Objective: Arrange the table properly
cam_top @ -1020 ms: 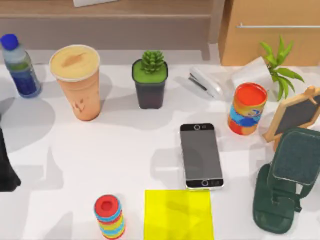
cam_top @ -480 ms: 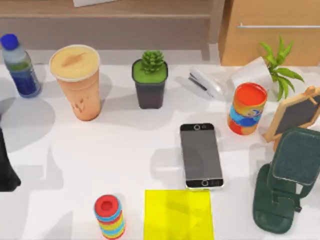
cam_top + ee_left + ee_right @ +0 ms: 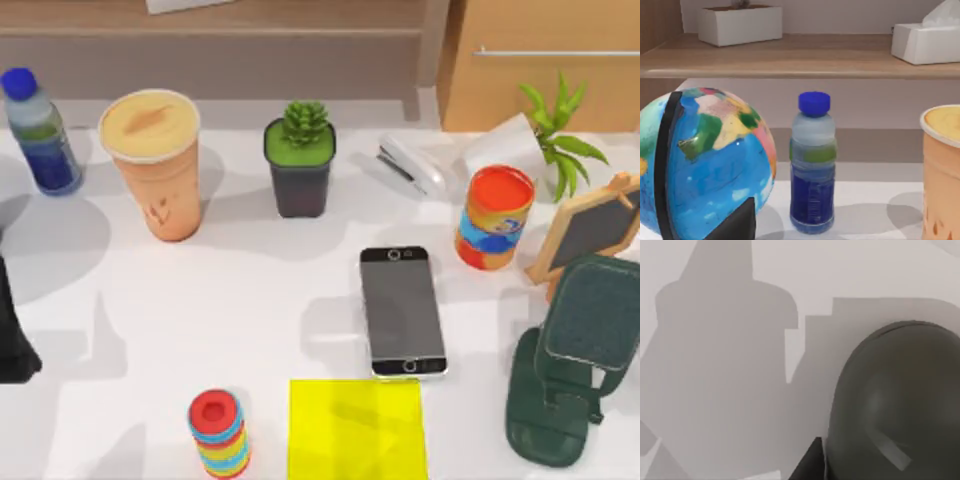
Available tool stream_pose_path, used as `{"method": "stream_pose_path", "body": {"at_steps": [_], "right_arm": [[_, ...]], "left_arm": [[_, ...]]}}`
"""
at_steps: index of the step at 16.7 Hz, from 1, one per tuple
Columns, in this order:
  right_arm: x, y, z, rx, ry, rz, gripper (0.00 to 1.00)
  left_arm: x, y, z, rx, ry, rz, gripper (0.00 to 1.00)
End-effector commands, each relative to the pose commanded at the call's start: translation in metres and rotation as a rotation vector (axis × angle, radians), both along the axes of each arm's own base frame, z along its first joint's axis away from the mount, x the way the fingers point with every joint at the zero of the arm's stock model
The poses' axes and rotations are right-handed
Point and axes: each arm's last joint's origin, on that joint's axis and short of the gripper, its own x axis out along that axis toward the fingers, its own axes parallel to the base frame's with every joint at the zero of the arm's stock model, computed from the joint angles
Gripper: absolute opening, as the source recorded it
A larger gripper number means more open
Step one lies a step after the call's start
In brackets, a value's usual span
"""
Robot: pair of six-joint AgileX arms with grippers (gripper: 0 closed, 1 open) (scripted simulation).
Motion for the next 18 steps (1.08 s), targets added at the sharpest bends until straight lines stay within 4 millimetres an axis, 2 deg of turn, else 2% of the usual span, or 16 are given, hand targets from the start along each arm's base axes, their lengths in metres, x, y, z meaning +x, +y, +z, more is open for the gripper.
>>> {"method": "stream_pose_path", "body": {"at_steps": [3,10,12,16,18], "right_arm": [[0.004,0.0,0.021,0.0,0.001,0.002,0.0],[0.001,0.0,0.089,0.0,0.002,0.001,0.0],[-0.001,0.0,0.097,0.0,-0.001,0.001,0.0],[-0.001,0.001,0.095,0.001,0.002,0.002,0.0],[0.004,0.009,0.108,-0.004,-0.064,0.062,0.0]], "left_arm": [[0.0,0.0,0.0,0.0,0.0,0.0,1.0],[0.0,0.0,0.0,0.0,0.0,0.0,1.0],[0.0,0.0,0.0,0.0,0.0,0.0,1.0],[0.0,0.0,0.0,0.0,0.0,0.0,1.0],[0.0,0.0,0.0,0.0,0.0,0.0,1.0]]}}
